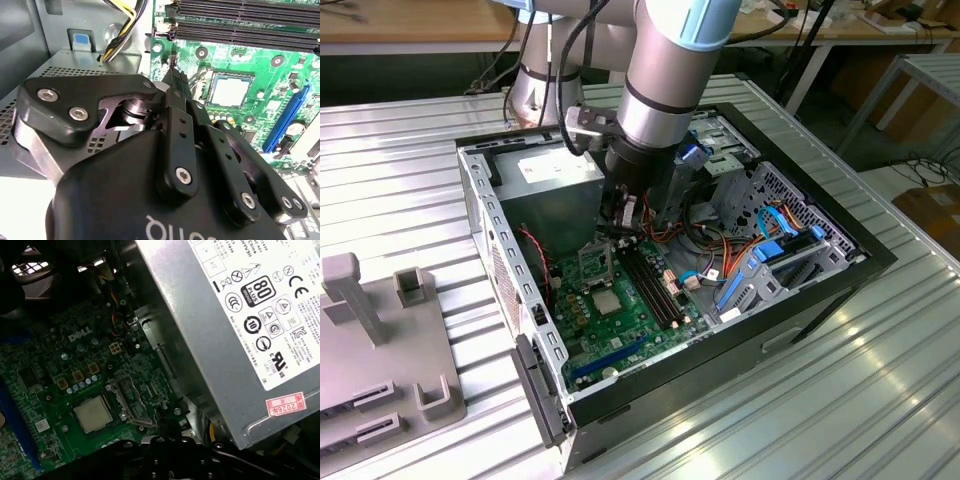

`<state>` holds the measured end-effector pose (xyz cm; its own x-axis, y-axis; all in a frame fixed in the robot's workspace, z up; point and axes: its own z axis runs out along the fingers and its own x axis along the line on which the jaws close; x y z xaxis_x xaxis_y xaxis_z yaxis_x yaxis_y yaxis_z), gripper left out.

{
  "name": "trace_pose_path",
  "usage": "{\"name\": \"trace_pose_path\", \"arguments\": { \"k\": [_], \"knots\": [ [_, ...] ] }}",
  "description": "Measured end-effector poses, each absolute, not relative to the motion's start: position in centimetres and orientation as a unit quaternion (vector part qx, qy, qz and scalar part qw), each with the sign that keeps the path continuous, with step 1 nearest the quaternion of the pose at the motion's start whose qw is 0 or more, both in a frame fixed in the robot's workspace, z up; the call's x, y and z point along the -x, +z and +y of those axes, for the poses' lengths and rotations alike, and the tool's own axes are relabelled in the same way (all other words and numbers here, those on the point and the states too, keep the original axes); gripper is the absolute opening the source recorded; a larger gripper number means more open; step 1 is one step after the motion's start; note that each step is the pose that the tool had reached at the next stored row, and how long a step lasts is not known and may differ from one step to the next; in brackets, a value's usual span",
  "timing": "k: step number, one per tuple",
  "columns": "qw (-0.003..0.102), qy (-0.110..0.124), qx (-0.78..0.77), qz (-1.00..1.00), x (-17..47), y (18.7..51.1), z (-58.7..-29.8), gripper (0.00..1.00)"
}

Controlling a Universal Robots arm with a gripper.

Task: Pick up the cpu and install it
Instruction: 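Close the cpu cover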

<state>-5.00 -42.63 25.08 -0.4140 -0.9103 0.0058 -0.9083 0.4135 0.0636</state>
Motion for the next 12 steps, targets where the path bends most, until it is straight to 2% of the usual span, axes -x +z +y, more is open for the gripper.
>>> {"name": "trace_pose_path", "arguments": {
  "k": [12],
  "knots": [
    [0.020,-0.025,-0.555,-0.831,5.01,25.09,-42.64,0.11]
  ]
}}
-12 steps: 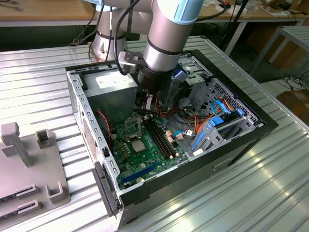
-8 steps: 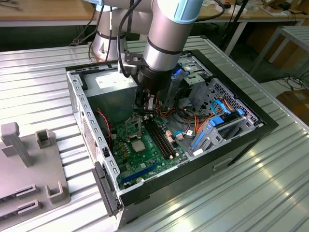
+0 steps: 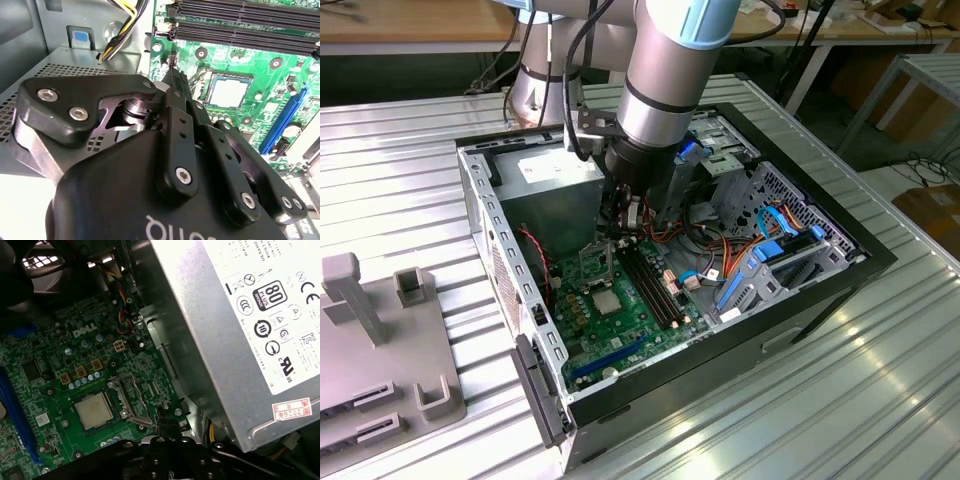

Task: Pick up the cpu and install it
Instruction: 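Close the cpu cover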

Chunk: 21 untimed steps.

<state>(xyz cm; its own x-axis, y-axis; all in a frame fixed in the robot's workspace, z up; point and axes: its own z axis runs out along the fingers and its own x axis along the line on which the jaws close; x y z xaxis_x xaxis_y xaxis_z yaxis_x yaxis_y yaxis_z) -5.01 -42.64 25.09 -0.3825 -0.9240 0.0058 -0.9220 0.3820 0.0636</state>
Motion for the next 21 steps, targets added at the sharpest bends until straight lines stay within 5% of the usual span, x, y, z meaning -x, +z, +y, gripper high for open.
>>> {"name": "trace_pose_path", "arguments": {
  "k": [21],
  "knots": [
    [0.020,-0.025,-0.569,-0.822,5.01,25.09,-42.65,0.11]
  ]
}}
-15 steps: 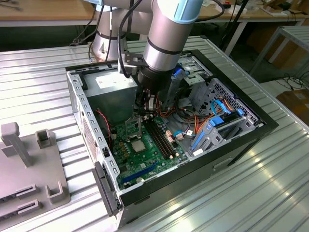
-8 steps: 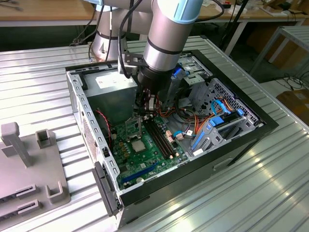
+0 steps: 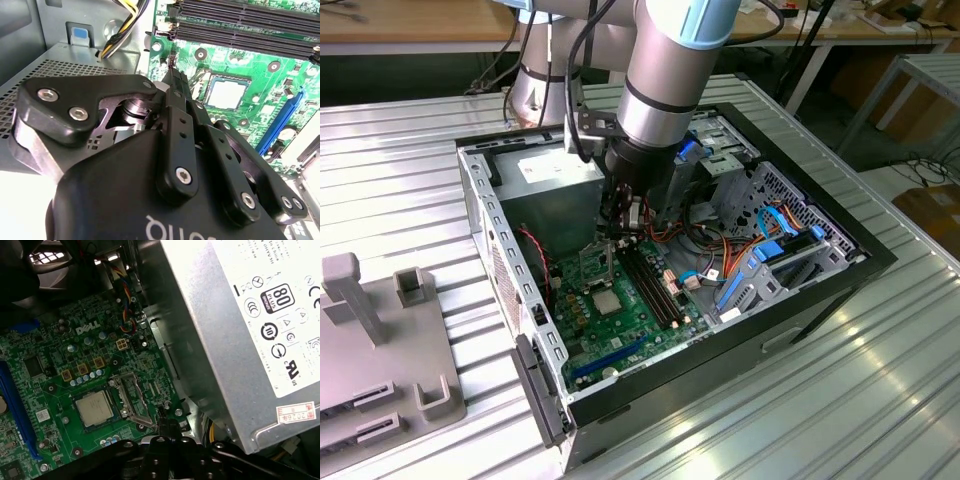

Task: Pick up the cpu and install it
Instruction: 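Close the cpu cover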

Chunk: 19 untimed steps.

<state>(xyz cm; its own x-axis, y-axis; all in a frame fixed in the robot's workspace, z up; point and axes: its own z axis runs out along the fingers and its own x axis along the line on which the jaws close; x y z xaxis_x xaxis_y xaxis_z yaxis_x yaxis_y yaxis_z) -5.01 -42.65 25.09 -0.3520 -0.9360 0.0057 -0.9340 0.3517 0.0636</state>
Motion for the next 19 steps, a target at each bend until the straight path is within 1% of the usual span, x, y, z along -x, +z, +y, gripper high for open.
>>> {"name": "trace_pose_path", "arguments": {
  "k": [14,19],
  "knots": [
    [0.021,-0.024,-0.576,-0.817,5.00,25.08,-42.65,0.11],
    [0.025,-0.018,-0.576,-0.817,5.00,25.19,-42.65,0.11]
  ]
}}
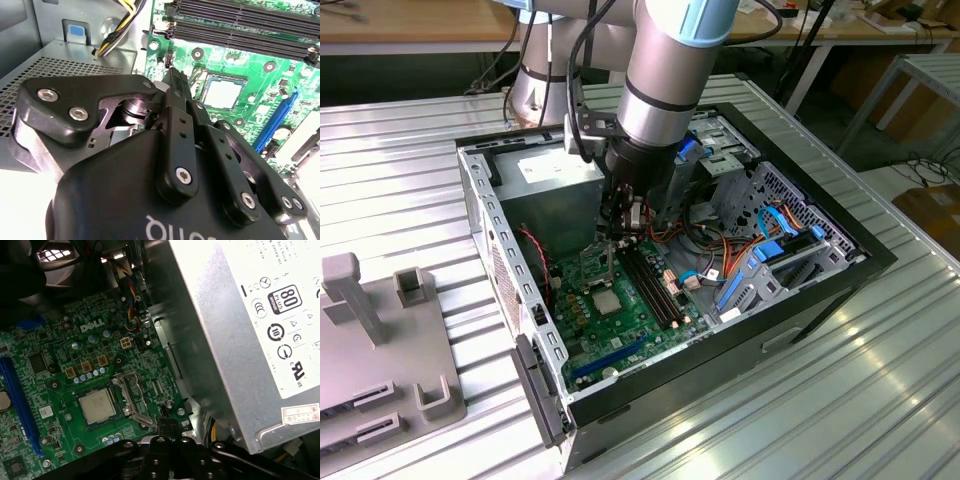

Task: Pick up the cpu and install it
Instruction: 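Close the cpu cover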

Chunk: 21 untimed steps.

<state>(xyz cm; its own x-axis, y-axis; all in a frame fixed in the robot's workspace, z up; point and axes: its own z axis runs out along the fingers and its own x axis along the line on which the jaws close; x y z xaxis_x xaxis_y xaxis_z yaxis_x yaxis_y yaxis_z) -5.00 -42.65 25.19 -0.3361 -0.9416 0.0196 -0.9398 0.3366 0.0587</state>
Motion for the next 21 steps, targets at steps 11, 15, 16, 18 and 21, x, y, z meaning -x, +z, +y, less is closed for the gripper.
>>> {"name": "trace_pose_path", "arguments": {
  "k": [11,15,16,18,21],
  "knots": [
    [0.025,-0.018,-0.576,-0.817,5.01,25.46,-42.65,0.11],
    [0.025,-0.018,-0.576,-0.817,5.01,25.56,-42.65,0.11],
    [0.025,-0.018,-0.576,-0.817,5.01,25.58,-42.65,0.11],
    [0.025,-0.018,-0.576,-0.817,5.01,25.61,-42.65,0.11],
    [0.025,-0.018,-0.576,-0.817,5.01,25.63,-42.65,0.11]
  ]
}}
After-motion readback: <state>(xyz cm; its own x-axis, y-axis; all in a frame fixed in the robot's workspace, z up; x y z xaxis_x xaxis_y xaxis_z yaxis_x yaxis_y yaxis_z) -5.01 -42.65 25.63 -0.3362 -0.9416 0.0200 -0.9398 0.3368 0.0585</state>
